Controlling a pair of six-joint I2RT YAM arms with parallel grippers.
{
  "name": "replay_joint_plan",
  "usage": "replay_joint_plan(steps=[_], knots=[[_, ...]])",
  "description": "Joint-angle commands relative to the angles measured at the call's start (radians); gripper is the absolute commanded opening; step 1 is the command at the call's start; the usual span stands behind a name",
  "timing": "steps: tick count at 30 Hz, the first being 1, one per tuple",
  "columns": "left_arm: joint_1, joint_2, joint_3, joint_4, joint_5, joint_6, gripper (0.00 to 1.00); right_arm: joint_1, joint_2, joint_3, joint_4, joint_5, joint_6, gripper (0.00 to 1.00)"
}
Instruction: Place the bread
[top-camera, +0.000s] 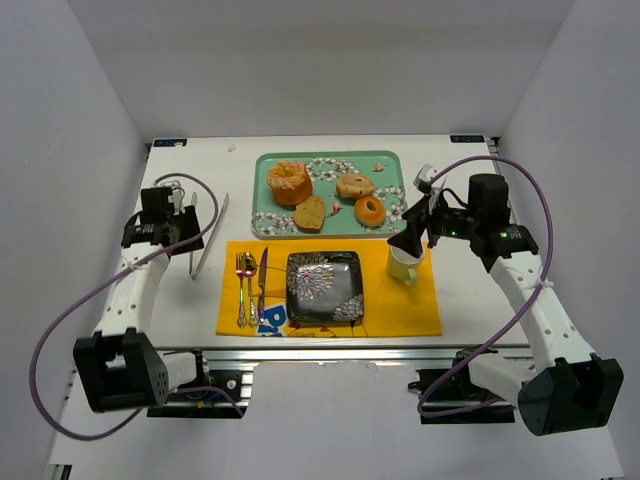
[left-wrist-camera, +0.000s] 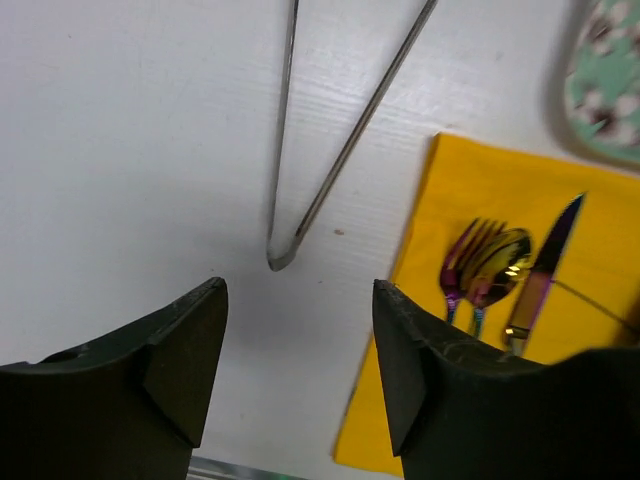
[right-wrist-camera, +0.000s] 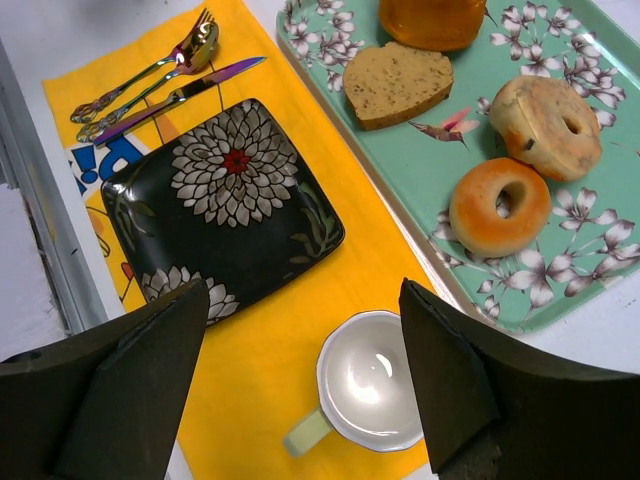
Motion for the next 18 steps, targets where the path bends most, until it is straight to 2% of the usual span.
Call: replay_joint_plan(steps=[1,7,8,9,18], knots=[[0.003,0.076,-0.023,-0.004,-0.035,0.130,0.70,-0.005,-0.005,-0.009,0.016,-0.043,-0.026,0.82],[0.003,0.210,-0.089,0.126,0.057,0.243,0.73,-0.005,-0.002,-0.021,0.047,-0.024,-0.009,0.83],[0.003,0.231,-0.084,0.140,0.069,0.260,0.75,-0.008,0.001,-0.019,0.048,-0.017,-0.010,0.83],[0.003,0.249,-0.078,0.165,0.084,0.263,0.98,-0.006,0.003,-0.019,0.051,-0.014,-0.010,0.83],[0.003,0.487,0.062,0.235,0.078,0.306,0.98,-0.018,0.022,-0.010,0.050,0.009,0.000,0.84]])
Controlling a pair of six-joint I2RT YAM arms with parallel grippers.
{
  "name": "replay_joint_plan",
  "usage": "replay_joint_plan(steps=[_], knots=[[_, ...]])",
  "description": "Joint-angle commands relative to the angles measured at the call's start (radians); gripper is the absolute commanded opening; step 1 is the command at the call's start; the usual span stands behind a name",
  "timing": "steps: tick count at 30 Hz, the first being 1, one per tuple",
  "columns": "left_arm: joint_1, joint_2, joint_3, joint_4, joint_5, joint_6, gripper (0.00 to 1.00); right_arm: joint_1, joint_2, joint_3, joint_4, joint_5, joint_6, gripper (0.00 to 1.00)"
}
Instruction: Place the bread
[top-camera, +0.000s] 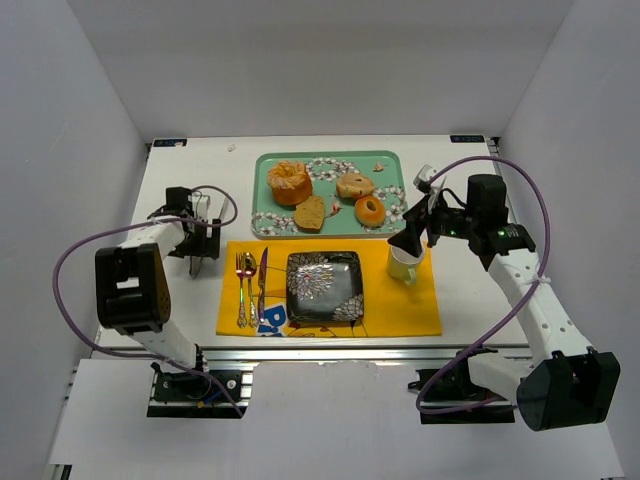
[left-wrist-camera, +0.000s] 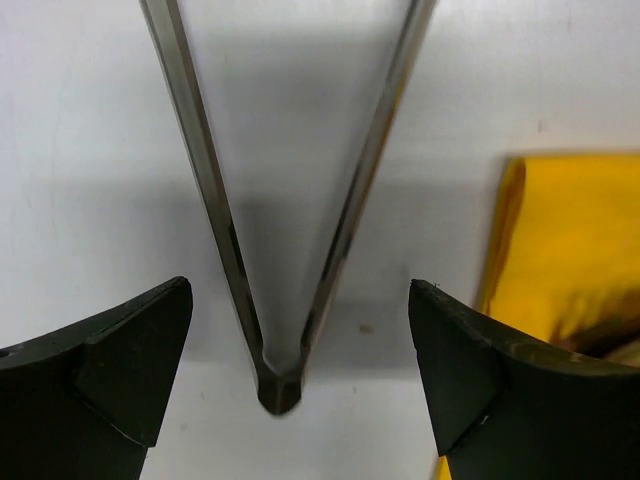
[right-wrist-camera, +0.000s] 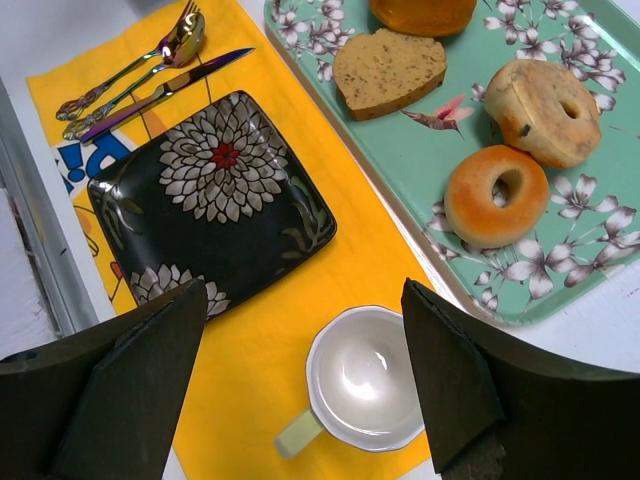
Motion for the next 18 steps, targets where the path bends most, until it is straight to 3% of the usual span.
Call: replay_joint_plan(steps=[1,10,13,14,18], knots=[[0.001,0.038,0.069,0.070,0.017,0.035,0.97,-0.016,0.002,0.008,0.026,0.008,0.002,0.84],[0.003,0.141,0.101,0.137,0.021,0.011,0.85,-0.068,0.019,0.027,0.003,0.013,0.000,0.84],[0.003,0.124,0.063,0.167,0.021,-0.003,0.72,-0.091,0.025,0.031,0.003,0.008,0.008,0.84],[0.003,0.118,0.055,0.170,0.021,-0.008,0.63,-0.097,0.028,0.035,0.003,0.005,0.008,0.84],[0.003,0.061,0.012,0.194,0.056,-0.029,0.53,-0.112,0.028,0.039,0.000,0.000,0.008,0.84]])
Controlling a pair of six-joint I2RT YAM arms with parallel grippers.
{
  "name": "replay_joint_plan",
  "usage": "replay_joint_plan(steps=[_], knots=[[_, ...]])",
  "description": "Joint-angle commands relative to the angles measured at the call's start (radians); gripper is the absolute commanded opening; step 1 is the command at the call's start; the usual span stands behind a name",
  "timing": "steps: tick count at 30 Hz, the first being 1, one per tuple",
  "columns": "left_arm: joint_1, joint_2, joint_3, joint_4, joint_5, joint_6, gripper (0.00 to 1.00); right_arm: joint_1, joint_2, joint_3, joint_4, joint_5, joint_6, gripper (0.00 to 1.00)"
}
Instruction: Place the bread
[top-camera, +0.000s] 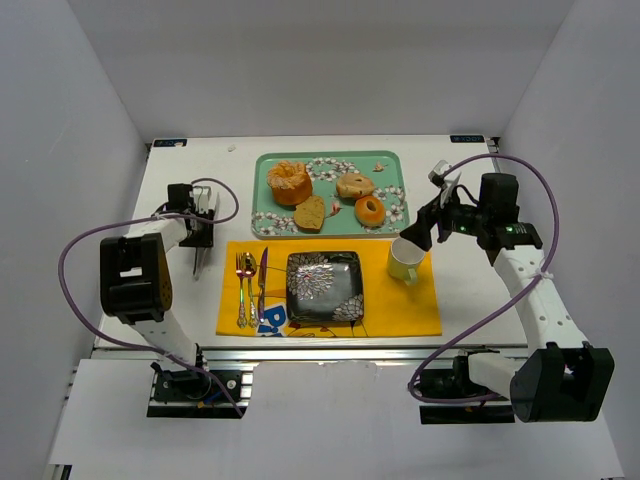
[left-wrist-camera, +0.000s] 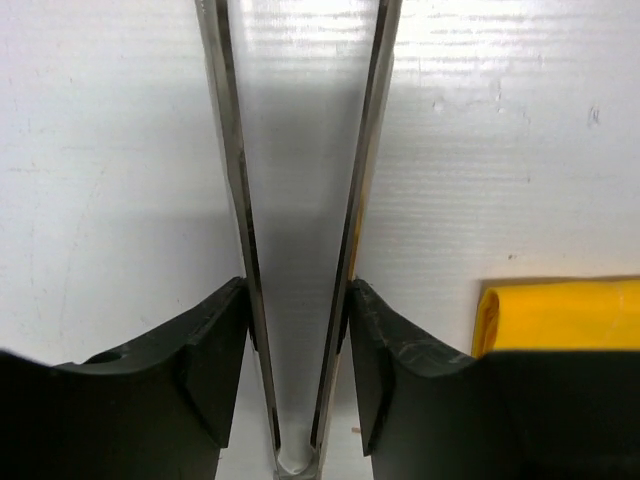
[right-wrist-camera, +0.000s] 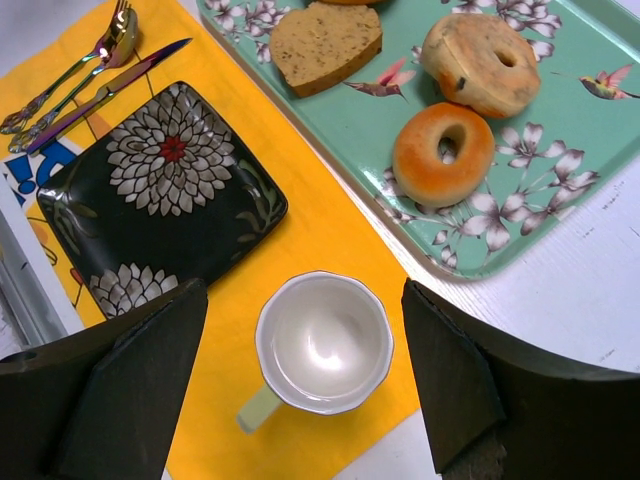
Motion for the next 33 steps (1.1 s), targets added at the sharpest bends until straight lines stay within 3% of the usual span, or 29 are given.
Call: replay_joint_plan(steps=[1,6,9,11,14,18,24,26,33], knots=[[0.001,-0.071,-0.052,0.023,0.030,-0.021,0.52,-0.013,-0.003,0.038,0.003,-0.017,0.004,0.84],[0.002,-0.131,-0.100,0.032,0.034,-0.041,0.31,-0.014,-0.006,0.040,0.006,-0.029,0.016,0.84],[0.002,-0.137,-0.106,0.031,0.038,-0.045,0.28,-0.014,-0.012,0.036,0.007,-0.038,0.021,0.84],[0.004,-0.136,-0.101,0.023,0.040,-0.052,0.12,-0.013,-0.020,0.033,0.006,-0.041,0.021,0.84],[0.004,-0.151,-0.069,0.001,0.058,-0.084,0.01,-0.014,-0.034,0.027,0.003,-0.041,0.021,0.84],[0.004,-0.222,0.024,-0.034,0.147,-0.208,0.07,-0.016,-0.055,0.017,0.000,-0.038,0.029,0.84],[-0.022,-0.314,0.047,-0.052,0.449,-0.521,0.30,-0.016,-0.072,0.007,0.010,-0.038,0.043,0.84],[-0.057,-0.352,0.032,-0.045,0.487,-0.562,0.37,-0.017,-0.073,0.006,0.010,-0.038,0.043,0.84],[-0.176,-0.447,0.041,-0.061,0.517,-0.656,0.42,-0.017,-0.081,-0.010,0.023,-0.052,0.058,0.84]])
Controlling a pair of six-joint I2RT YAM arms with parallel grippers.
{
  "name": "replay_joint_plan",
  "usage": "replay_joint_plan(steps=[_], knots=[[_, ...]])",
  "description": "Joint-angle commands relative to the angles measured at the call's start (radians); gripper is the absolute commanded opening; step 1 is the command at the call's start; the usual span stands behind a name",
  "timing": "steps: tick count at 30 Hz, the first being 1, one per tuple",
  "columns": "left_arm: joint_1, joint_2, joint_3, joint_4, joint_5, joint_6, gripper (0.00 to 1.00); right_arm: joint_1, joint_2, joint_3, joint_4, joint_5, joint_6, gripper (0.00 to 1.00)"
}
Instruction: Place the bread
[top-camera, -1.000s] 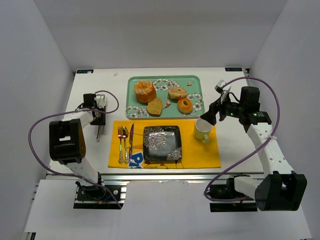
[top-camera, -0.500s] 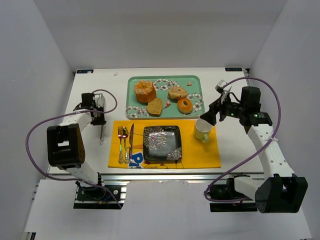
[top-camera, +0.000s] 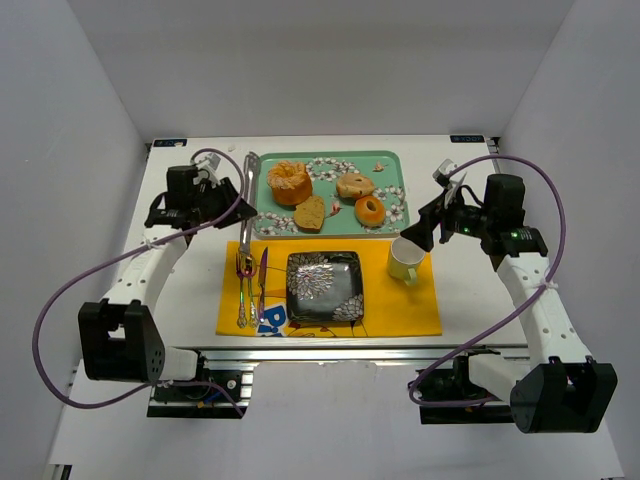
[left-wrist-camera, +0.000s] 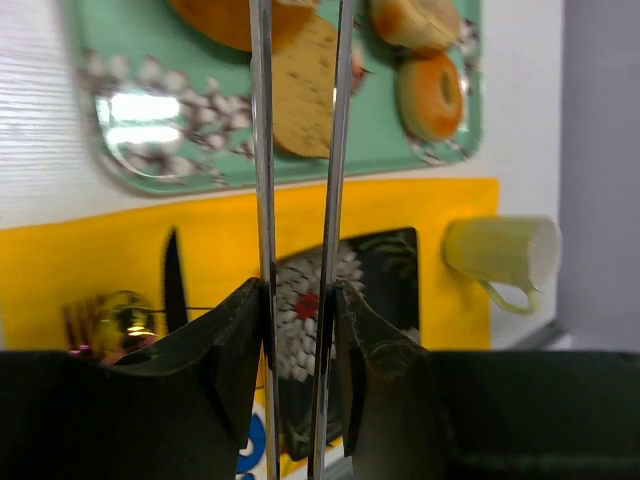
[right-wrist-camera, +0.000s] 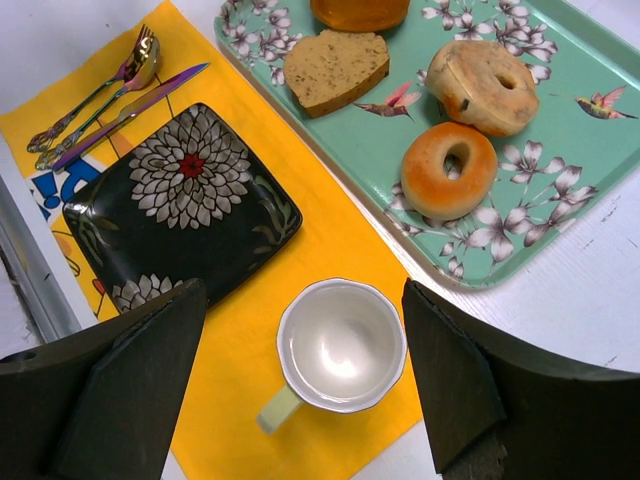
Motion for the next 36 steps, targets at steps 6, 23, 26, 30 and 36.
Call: replay_joint_plan(steps=[6,23,26,30,36], knots=[[-0.139,-0.004,0.148,-0.035,0.031,-0.105,0.46,-0.007,-0.048,-0.022,0.022,-0.028,0.016,0.84],[-0.337,0.269,0.335,-0.009,0.016,-0.237,0.50,-0.031,-0.100,-0.063,0.015,-0.024,0.018,0.84],[-0.343,0.294,0.363,-0.029,-0.007,-0.262,0.52,-0.034,-0.103,-0.071,0.019,-0.025,0.019,0.84],[-0.347,0.340,0.381,-0.038,0.001,-0.314,0.53,-0.041,-0.108,-0.082,0.025,-0.027,0.024,0.84],[-0.349,0.413,0.421,-0.082,0.033,-0.357,0.52,-0.044,-0.111,-0.091,0.035,-0.030,0.027,0.84]])
